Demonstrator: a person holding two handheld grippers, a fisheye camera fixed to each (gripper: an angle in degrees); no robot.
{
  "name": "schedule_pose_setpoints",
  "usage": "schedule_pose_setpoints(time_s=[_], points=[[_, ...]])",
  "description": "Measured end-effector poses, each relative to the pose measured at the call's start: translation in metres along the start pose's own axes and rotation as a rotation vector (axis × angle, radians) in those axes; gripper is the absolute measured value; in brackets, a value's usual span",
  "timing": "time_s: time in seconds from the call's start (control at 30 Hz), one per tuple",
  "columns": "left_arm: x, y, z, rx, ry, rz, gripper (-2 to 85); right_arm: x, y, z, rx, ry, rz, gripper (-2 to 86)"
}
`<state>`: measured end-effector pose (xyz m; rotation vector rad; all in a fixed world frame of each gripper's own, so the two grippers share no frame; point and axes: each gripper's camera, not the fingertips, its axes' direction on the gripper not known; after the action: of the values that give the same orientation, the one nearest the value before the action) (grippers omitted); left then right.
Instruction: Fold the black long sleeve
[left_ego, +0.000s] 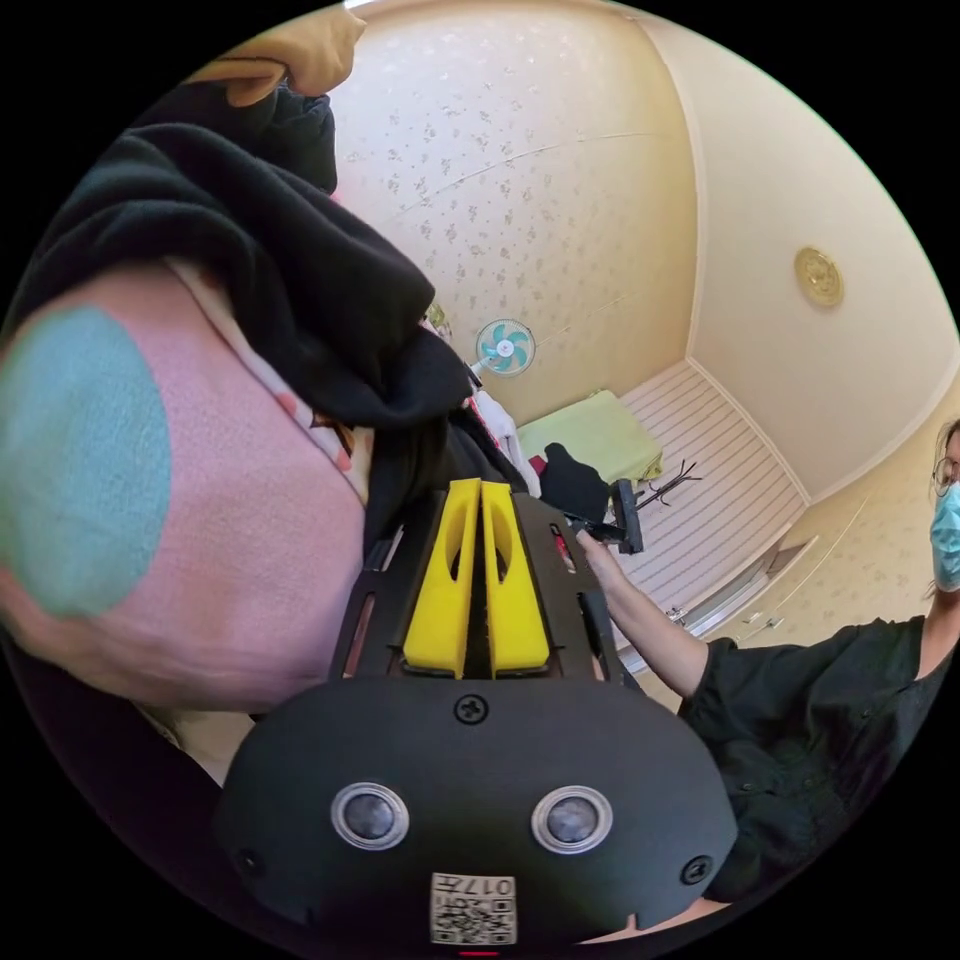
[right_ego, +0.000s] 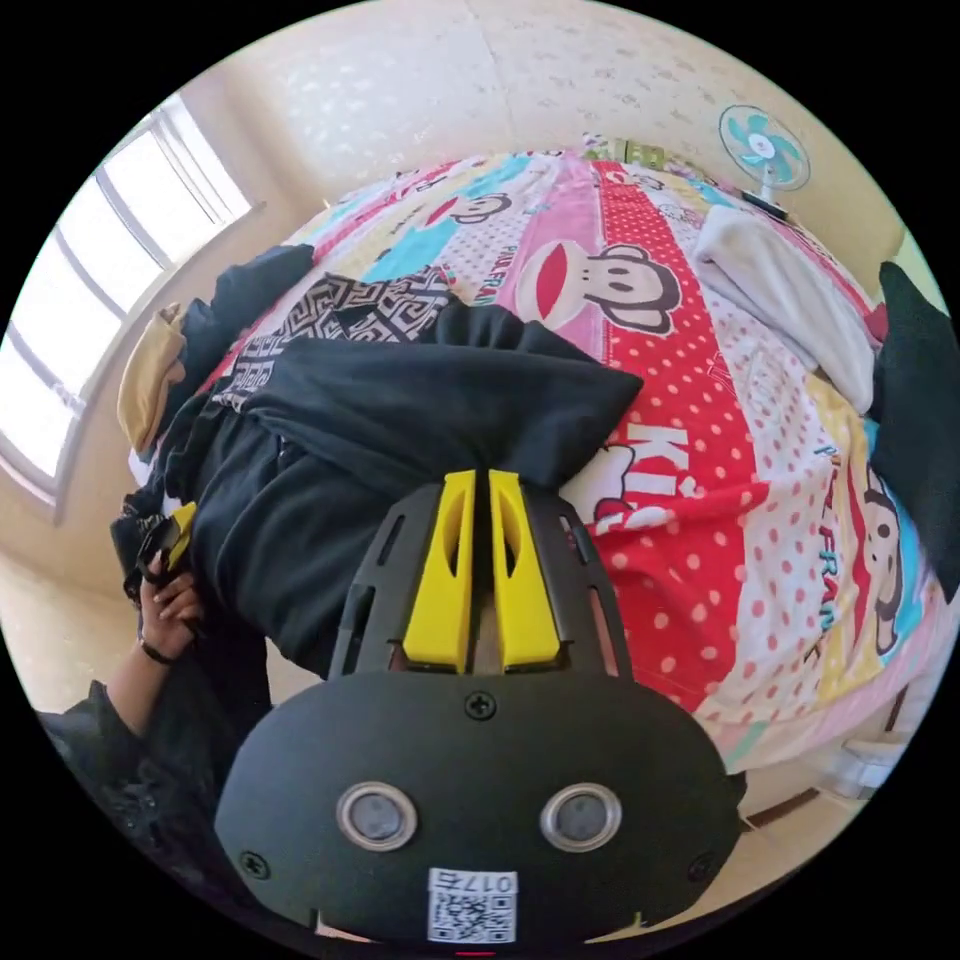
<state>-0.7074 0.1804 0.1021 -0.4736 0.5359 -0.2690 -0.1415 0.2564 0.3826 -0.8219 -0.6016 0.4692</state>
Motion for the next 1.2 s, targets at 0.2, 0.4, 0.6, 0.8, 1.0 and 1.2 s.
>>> schedule_pose_setpoints(time_s=[0.2,0.4,0.6,0.8,1.0,1.2], points=[[0.03,0.003,-0.066,0.307,-0.22,-0.086,9.5,-0.026,0.064,-0.003,0.242,0.025,0.014,2.0],[0.056,0.03,-0.144,0.636,-0.486,-0.273,14.8,0.025,0.12,0.008,0.405,-0.311,0.154,0.7],[0.101,0.006,-0.16,0.568,-0.852,-0.081,13.8,0.046,0.126,0.012,0.395,-0.389,0.15,0.3],[0.059,-0.027,-0.157,0.332,-0.92,-0.228,16.0,0.062,0.132,0.014,0.405,-0.418,0.166,0.2],[0.014,-0.049,-0.153,-0.009,-0.643,-0.399,1.4,0.079,0.135,0.013,0.415,-0.442,0.176,0.2],[0.153,-0.077,-0.202,0.327,-0.24,0.02,-0.1,0.098,0.133,0.011,0.417,-0.483,0.212,0.3]])
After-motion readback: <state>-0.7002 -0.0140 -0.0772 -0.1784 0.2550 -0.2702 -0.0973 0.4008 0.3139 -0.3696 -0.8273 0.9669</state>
